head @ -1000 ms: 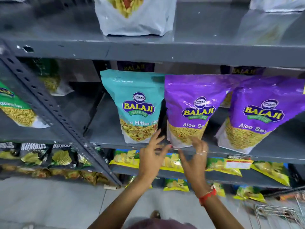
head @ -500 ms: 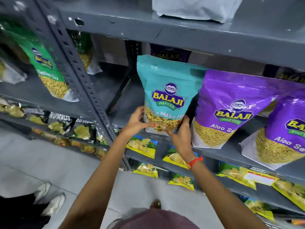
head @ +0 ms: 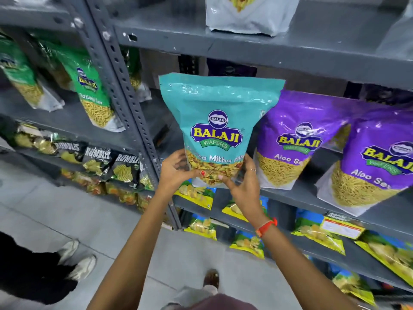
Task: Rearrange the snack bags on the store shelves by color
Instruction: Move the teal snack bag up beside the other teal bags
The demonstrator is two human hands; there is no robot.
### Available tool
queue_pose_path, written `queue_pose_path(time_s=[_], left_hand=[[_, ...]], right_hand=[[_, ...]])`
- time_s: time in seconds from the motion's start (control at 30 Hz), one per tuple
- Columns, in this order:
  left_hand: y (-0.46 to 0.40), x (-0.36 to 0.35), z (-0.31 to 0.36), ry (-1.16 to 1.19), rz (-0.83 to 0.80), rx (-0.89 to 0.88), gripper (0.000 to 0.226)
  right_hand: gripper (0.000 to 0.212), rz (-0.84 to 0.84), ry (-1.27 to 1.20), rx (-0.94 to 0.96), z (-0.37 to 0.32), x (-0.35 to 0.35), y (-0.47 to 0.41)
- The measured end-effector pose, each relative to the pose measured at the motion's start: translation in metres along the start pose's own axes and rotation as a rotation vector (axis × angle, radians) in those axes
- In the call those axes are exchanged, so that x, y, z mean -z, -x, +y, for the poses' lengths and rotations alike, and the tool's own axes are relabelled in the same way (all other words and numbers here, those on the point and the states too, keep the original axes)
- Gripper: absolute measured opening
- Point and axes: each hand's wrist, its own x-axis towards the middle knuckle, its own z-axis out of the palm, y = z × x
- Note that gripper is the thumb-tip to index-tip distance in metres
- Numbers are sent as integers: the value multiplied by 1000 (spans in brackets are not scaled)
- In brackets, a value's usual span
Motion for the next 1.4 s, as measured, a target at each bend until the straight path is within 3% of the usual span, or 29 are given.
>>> queue_pose_path(time_s=[0.23, 0.4, 0.77, 1.17, 1.33, 1.4], left_hand=[[36, -48, 79, 40, -7, -180, 59], [39, -117, 167, 136, -127, -290, 50], [5, -262, 314, 115, -178, -445, 63], [-35, -339, 336, -69, -142, -331, 73], [-42, -339, 326, -81, -203, -345, 66], [-43, -335, 325, -82, -287, -347, 73]], right_hand=[[76, 111, -55, 89, -68, 85, 25], [74, 240, -110, 152, -121, 180, 14], [55, 365, -66, 343, -211, 359, -33], [61, 341, -69, 201, -199, 414, -99], [64, 374, -108, 178, -195, 410, -100], [69, 434, -76, 160, -193, 407, -98]])
